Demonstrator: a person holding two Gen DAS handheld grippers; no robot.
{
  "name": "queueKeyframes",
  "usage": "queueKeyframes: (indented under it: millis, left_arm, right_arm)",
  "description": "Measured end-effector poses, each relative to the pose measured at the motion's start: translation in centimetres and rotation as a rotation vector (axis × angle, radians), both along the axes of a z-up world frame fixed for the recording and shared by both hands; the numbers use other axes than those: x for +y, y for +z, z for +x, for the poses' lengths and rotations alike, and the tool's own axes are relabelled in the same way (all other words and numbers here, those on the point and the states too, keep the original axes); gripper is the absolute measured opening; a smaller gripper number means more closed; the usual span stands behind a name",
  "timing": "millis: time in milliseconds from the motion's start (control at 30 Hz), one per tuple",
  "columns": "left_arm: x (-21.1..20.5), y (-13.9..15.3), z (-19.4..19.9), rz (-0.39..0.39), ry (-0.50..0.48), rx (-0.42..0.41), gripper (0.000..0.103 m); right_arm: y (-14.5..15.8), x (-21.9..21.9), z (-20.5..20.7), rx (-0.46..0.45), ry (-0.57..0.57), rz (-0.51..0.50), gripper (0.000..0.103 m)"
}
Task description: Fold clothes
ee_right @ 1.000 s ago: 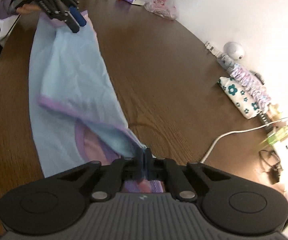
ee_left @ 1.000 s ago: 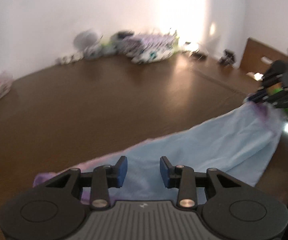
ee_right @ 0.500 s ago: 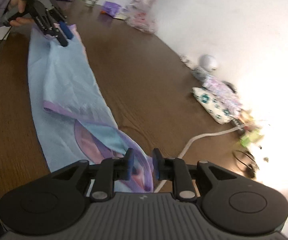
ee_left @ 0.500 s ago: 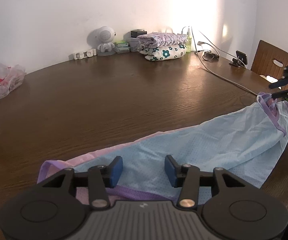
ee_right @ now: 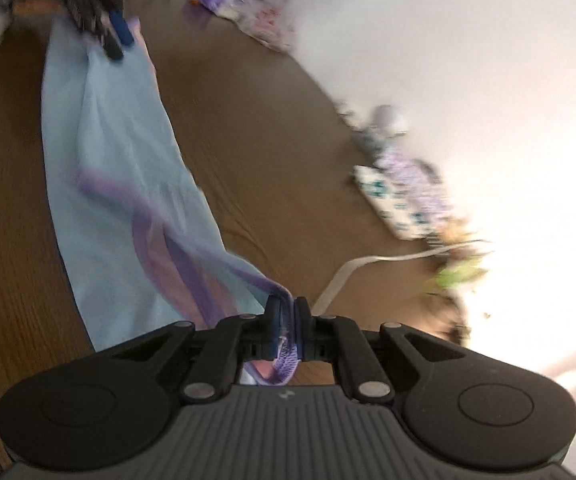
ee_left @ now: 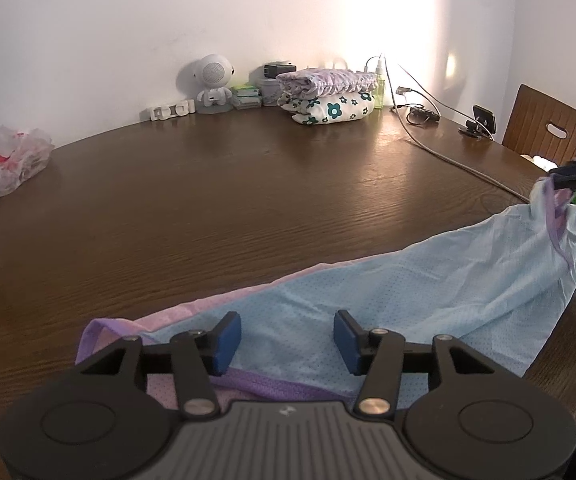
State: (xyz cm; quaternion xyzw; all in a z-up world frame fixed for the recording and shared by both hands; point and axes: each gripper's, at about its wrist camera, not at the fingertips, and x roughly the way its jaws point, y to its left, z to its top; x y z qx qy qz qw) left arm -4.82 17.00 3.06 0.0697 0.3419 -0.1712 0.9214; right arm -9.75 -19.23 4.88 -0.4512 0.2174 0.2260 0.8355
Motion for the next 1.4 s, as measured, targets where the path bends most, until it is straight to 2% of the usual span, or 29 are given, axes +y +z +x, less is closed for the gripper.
queueKeyframes:
  millis: [67, 133, 333, 367, 433, 567, 667, 700, 800, 867, 933, 1000, 1133, 1200, 1267, 1300, 1400]
  left_arm:
    - [0.1, 0.0, 0.0, -0.006, 0.003, -0.003, 0.050]
    - [0.1, -0.1, -0.1, -0.008, 0.004, -0.005, 0.050]
    - [0.0, 0.0, 0.1, -0.002, 0.008, -0.001, 0.053]
    - [0.0, 0.0, 0.1, 0.000, 0.008, 0.002, 0.053]
    - [0.0, 0.2, -0.1, -0.001, 0.000, 0.000, 0.053]
    - [-0.8, 0.6, -1.4, -0.009, -0.063, -0.059, 0.053]
    - [-2.2, 1.0, -1.5, -0.010, -0.087, -0.077, 0.053]
    - [-2.8, 1.3, -1.5, -0.005, -0.080, -0.082, 0.053]
    - [-5.2, 2.8, -1.8, -0.002, -0.043, -0.104, 0.053]
    - [-7.1, 3.6, -2.1, -0.051, -0.047, -0.107, 0.053]
    - [-9.4, 3.7, -2.2, -0.101, -0.064, -0.083, 0.054]
    - [-12.3, 3.3, -2.2, -0.120, -0.097, -0.056, 0.054]
    - [-17.2, 1.9, -1.7, -0.114, -0.131, -0.009, 0.054]
    - [-18.6, 1.3, -1.5, -0.091, -0.151, 0.014, 0.054]
    - [-19.2, 0.9, -1.5, -0.084, -0.164, 0.023, 0.054]
    - [-19.3, 0.8, -1.4, -0.089, -0.159, 0.024, 0.054]
    - [-19.7, 0.4, -1.4, -0.123, -0.121, 0.018, 0.054]
  right_arm:
    - [-1.4, 0.6, -2.0, -0.044, -0.029, -0.073, 0.007]
    - [-3.1, 1.3, -4.2, -0.043, -0.026, -0.121, 0.007]
    - [-3.6, 1.0, -5.8, -0.031, -0.087, -0.067, 0.009]
    - [-3.1, 0.6, -5.7, -0.029, -0.108, -0.043, 0.009]
    - [-1.1, -0.7, -5.7, 0.001, -0.143, 0.080, 0.010]
    - [2.8, -3.9, -6.0, 0.033, -0.211, 0.418, 0.010]
    - [2.6, -3.9, -5.5, 0.091, -0.225, 0.596, 0.010]
    - [2.0, -3.8, -4.9, 0.109, -0.229, 0.628, 0.010]
    - [0.8, -2.9, -4.0, 0.089, -0.274, 0.682, 0.010]
    - [1.1, -3.7, -2.6, 0.050, -0.361, 0.771, 0.011]
    - [1.0, -4.4, -0.9, 0.053, -0.465, 0.831, 0.024]
    - [0.4, -4.9, 0.9, 0.105, -0.527, 0.862, 0.025]
    - [-1.5, -4.8, 1.0, 0.165, -0.551, 0.757, 0.022]
    - [-1.4, -5.8, 0.1, 0.140, -0.582, 0.779, 0.023]
    - [-0.3, -7.1, -2.1, 0.109, -0.562, 0.852, 0.036]
    - [0.2, -7.6, -3.2, 0.120, -0.538, 0.881, 0.042]
    - [1.3, -8.6, -5.8, 0.179, -0.482, 0.952, 0.046]
